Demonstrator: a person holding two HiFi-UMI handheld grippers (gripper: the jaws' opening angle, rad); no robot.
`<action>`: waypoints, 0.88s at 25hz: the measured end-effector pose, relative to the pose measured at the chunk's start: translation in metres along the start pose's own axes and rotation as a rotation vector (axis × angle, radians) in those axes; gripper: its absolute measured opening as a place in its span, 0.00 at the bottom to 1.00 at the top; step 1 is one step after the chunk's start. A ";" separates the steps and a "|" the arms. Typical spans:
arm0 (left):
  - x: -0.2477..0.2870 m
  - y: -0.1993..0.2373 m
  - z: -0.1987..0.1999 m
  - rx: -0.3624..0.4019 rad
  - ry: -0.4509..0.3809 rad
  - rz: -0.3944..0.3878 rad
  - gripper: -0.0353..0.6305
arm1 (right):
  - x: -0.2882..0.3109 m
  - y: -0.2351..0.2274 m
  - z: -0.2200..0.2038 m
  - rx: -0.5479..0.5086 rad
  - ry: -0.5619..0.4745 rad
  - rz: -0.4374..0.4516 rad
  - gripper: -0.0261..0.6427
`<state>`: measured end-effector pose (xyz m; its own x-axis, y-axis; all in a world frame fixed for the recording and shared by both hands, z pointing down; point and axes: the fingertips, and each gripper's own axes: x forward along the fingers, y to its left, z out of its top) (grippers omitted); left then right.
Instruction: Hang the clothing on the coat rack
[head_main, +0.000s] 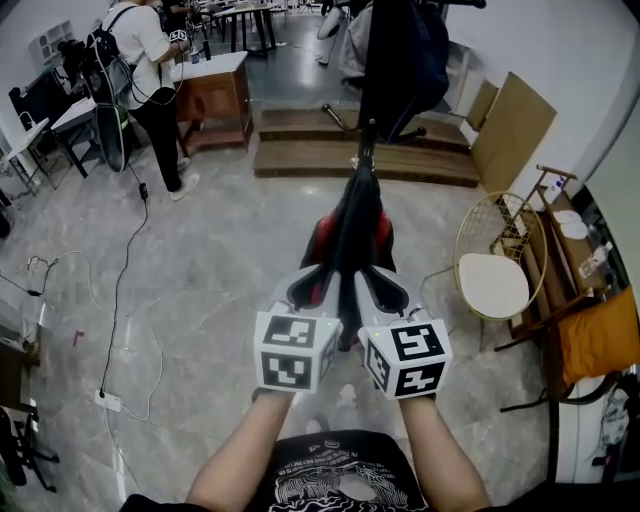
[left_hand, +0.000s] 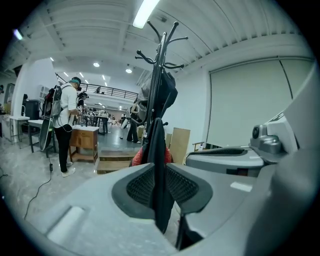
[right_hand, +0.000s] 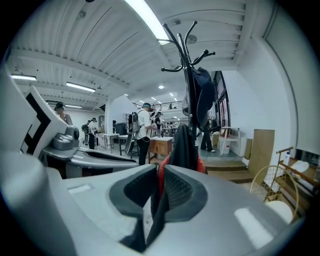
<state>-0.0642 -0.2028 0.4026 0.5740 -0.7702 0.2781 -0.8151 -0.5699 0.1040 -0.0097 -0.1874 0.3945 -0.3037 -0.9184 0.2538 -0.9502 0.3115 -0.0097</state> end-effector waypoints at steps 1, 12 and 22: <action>-0.003 -0.001 -0.003 0.000 0.000 -0.002 0.16 | -0.003 0.003 -0.001 -0.001 0.001 0.002 0.11; -0.024 -0.028 -0.008 -0.002 -0.028 -0.040 0.06 | -0.028 0.017 -0.010 -0.005 0.013 0.025 0.04; -0.034 -0.034 -0.013 -0.024 -0.035 -0.037 0.06 | -0.038 0.027 -0.011 -0.012 0.000 0.043 0.04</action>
<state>-0.0572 -0.1535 0.4016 0.6058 -0.7585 0.2403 -0.7947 -0.5915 0.1362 -0.0231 -0.1415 0.3949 -0.3444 -0.9041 0.2531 -0.9353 0.3538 -0.0091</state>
